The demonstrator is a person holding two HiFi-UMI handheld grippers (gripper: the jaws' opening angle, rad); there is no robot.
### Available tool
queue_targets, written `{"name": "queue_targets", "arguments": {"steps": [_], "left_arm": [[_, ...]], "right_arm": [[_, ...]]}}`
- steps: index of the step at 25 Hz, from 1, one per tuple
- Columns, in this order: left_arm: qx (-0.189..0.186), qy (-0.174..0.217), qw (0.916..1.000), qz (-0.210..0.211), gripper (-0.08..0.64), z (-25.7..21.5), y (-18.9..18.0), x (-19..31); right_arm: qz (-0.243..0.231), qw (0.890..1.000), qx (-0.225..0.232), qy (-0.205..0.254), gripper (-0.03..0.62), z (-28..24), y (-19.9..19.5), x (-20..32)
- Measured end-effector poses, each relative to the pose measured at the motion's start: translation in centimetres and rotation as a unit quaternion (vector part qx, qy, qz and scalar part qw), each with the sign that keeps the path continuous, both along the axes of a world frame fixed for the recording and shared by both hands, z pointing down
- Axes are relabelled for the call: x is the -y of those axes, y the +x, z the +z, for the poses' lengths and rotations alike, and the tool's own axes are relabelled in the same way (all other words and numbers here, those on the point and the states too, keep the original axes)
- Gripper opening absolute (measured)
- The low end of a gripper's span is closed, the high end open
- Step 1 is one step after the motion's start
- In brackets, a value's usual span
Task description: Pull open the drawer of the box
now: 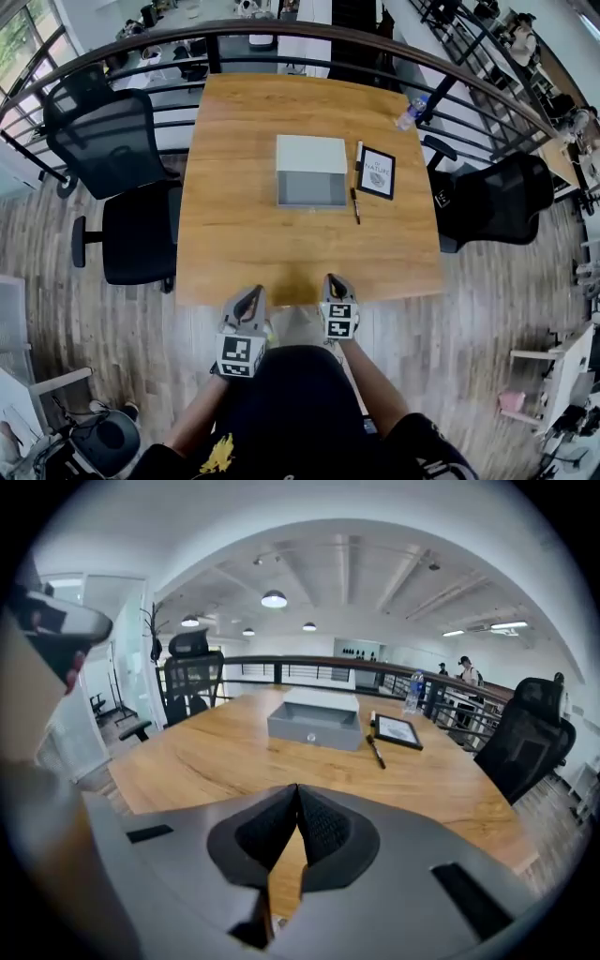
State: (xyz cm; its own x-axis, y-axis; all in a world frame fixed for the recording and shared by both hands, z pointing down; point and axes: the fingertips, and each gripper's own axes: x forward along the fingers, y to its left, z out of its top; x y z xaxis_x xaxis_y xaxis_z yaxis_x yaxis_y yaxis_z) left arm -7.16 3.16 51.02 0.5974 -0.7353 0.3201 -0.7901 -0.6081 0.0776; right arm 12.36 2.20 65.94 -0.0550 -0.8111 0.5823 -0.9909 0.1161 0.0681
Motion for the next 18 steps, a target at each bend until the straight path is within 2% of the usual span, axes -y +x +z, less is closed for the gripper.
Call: {"name": "queue_targets", "arguments": {"steps": [4,8,11,13,16,18], "left_arm": [[-0.006,0.024,0.9996,0.012,0.017,-1.9,0.5,-1.6],[-0.042,0.03,0.9986,0.012,0.017,-5.3,-0.4,-3.1],[-0.015,0.062,0.9977,0.021,0.017,-6.8,-1.3,-4.5],[0.0,0.07,0.9972,0.024,0.017,-7.1,-2.0,-5.2],[0.002,0.068,0.9975,0.017,0.017,-7.6,-3.4,-5.5],[-0.001,0.069,0.9975,0.015,0.017,-8.3,-3.9,-5.3]], "right_arm": [[0.018,0.998,0.009,0.055,0.0,-6.9,1.0,-4.2],[0.023,0.995,0.023,0.096,0.0,-12.3,0.6,-7.0],[0.022,0.991,0.014,0.133,0.0,-15.6,0.2,-8.4],[0.031,0.987,0.015,0.155,0.0,-17.5,0.2,-8.8],[0.04,0.982,0.02,0.183,0.0,-20.0,0.1,-8.8],[0.039,0.981,0.029,0.186,0.0,-21.2,-0.1,-8.6]]}}
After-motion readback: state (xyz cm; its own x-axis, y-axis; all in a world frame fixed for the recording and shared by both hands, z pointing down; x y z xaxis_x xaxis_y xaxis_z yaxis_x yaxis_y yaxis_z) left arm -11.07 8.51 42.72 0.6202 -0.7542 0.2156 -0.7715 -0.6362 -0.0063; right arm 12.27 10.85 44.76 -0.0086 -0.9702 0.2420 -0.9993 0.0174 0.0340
